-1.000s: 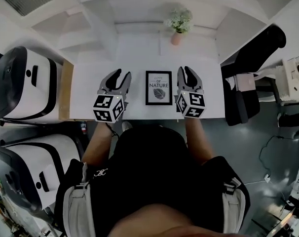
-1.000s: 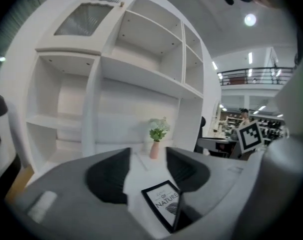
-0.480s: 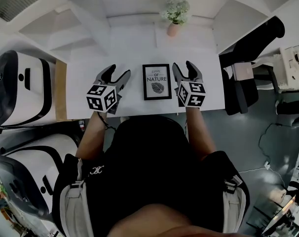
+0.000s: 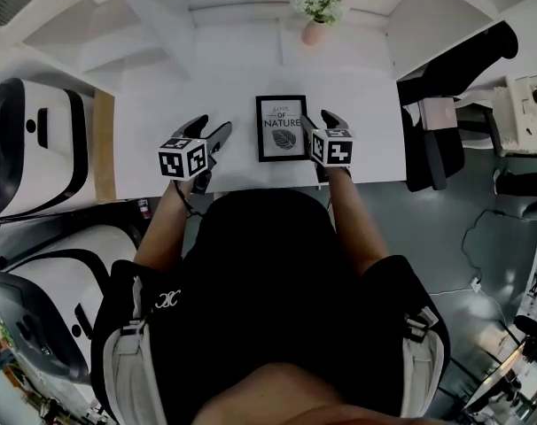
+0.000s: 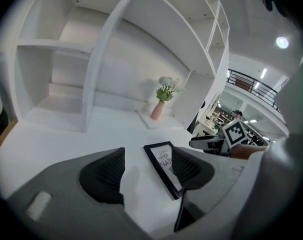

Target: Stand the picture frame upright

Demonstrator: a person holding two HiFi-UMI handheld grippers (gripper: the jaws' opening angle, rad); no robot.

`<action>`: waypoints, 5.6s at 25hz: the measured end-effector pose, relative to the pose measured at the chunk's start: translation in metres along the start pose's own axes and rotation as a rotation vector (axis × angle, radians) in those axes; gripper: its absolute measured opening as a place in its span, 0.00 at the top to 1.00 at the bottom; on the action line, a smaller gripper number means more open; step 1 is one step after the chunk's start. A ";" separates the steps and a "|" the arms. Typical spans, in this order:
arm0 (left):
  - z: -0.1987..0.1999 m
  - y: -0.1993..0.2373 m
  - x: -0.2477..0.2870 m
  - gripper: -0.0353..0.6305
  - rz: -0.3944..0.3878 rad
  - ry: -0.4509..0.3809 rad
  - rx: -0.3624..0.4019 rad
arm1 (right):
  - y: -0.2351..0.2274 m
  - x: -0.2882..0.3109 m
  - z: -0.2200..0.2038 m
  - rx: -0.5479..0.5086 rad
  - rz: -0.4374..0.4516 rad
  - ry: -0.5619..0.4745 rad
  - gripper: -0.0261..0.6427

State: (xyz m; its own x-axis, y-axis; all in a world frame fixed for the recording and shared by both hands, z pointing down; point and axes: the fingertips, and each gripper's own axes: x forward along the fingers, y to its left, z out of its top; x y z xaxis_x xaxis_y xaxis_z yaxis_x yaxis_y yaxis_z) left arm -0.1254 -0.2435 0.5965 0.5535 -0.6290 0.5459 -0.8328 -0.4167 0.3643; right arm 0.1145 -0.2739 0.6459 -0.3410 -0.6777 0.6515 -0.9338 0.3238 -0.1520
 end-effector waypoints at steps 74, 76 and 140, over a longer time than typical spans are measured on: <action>-0.064 -0.049 0.119 0.82 -0.268 0.261 -0.516 | -0.012 0.054 -0.063 0.511 0.241 0.217 0.85; -0.055 -0.051 0.114 0.82 -0.262 0.238 -0.453 | -0.009 0.050 -0.055 0.485 0.238 0.178 0.86; 0.073 0.216 0.010 0.80 0.068 -0.092 0.287 | 0.235 0.151 0.135 -0.182 0.050 -0.203 0.87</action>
State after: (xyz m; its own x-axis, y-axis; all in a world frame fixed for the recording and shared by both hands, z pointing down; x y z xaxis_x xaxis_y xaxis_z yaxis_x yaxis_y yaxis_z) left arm -0.2994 -0.3878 0.6254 0.5053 -0.7131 0.4860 -0.8415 -0.5319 0.0945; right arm -0.1708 -0.3895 0.6082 -0.4179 -0.7705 0.4813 -0.8868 0.4609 -0.0322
